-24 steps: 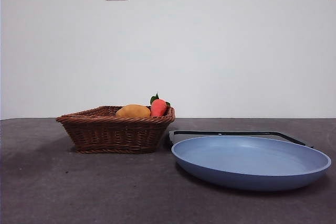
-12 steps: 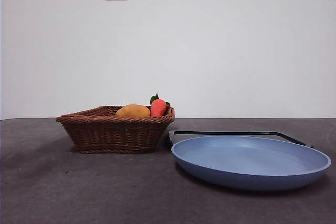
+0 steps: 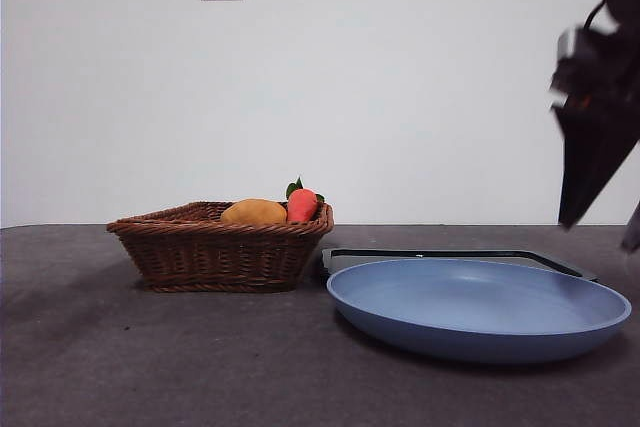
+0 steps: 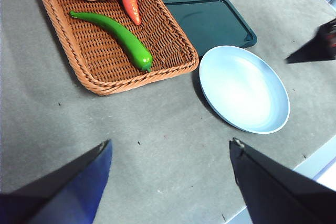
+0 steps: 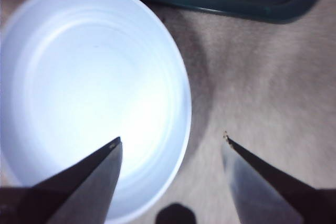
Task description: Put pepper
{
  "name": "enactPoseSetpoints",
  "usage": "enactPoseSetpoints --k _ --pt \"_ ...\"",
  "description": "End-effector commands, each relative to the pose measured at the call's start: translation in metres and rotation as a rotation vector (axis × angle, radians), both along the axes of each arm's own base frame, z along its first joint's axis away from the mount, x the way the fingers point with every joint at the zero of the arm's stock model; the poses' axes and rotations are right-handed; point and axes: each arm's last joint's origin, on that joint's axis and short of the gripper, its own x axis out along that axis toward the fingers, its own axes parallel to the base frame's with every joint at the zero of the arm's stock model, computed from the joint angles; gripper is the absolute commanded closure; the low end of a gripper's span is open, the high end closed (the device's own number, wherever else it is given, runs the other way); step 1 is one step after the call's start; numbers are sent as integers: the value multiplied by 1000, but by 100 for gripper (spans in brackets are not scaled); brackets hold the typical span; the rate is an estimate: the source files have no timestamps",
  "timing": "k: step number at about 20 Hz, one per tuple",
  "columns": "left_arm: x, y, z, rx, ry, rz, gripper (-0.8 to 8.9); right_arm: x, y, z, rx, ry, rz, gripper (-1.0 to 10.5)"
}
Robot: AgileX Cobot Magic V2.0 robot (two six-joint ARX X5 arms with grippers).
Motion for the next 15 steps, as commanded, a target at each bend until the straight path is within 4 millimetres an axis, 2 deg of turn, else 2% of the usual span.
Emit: enactPoseSetpoints --k 1,7,10,13,15 --pt "1 0 5 0 -26 -8 424 12 5 -13 -6 23 8 626" --pt "1 0 5 1 -26 -7 424 23 16 -38 -13 60 37 701" --pt "1 0 5 0 -25 -7 424 25 16 -43 -14 73 36 794" --pt "1 0 5 0 -25 -7 424 25 15 -43 -11 72 35 947" --pt "1 0 5 0 -25 -5 424 25 15 -43 -8 76 24 943"
